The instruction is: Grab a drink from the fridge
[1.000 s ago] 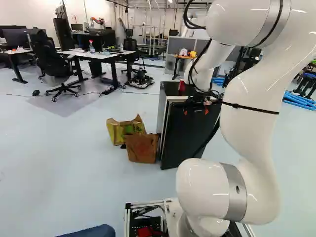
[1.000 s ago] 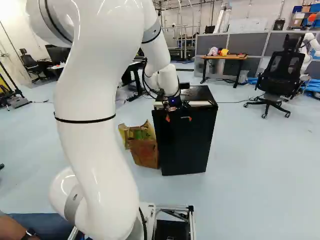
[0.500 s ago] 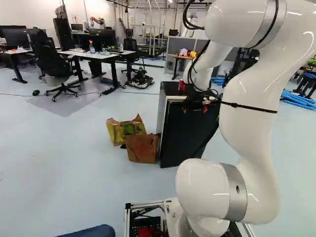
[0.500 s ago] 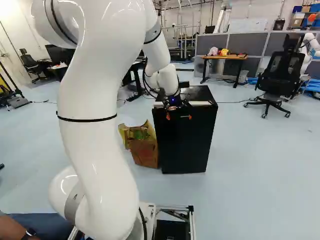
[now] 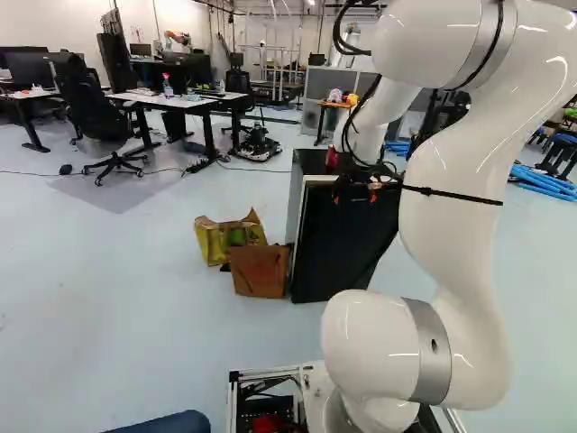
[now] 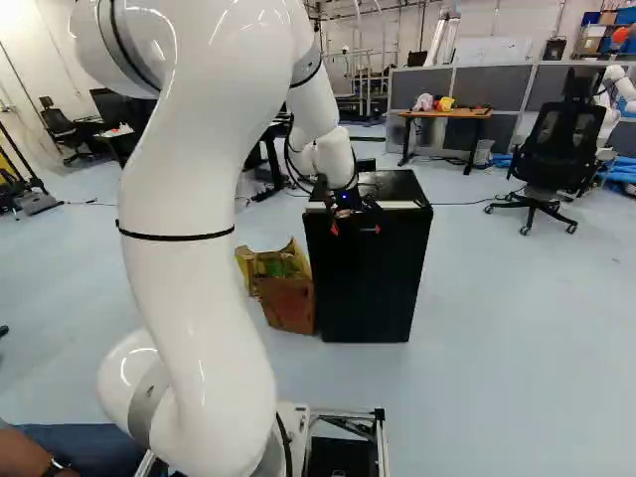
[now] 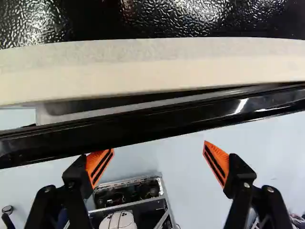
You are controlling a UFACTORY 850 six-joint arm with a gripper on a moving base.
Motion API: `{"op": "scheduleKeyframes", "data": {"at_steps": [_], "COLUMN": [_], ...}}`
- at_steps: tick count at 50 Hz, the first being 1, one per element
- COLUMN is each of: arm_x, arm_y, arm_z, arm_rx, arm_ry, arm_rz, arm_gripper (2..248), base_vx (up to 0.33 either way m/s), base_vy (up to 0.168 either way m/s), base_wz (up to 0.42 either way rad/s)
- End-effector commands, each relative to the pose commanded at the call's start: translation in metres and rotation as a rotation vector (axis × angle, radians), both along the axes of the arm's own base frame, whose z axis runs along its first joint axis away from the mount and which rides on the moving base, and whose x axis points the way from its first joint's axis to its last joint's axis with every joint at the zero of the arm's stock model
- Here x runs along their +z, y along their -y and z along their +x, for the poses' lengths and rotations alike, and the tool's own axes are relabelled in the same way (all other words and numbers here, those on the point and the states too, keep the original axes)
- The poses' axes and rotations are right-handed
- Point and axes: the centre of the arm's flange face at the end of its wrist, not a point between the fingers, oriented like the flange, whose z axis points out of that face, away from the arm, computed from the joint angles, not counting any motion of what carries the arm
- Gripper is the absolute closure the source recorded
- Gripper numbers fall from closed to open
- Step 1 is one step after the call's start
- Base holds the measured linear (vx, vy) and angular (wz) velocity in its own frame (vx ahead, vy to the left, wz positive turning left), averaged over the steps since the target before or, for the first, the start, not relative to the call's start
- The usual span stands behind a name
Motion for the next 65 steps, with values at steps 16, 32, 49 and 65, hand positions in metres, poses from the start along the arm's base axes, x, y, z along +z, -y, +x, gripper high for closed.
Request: {"op": "scheduleKeyframes", "data": {"at_steps": [16,32,49,65], "arm_x": [0.0002,0.0008,0.0024,0.0023], "arm_y": [0.0001,0.0002,0.0006,0.0006], "arm_z": [0.0006,0.0026,0.0068,0.0067], "arm_rx": [0.001,0.004,0.011,0.01], "arm_ry": [0.007,0.03,0.079,0.078], "arm_rz": [-0.001,-0.004,-0.011,-0.01], "arm_gripper": [3,3,3,3], "base_vx": [0.0,0.0,0.0,0.0], "base_vy": [0.0,0.0,0.0,0.0], "base_wz": [0.0,0.0,0.0,0.0]}}
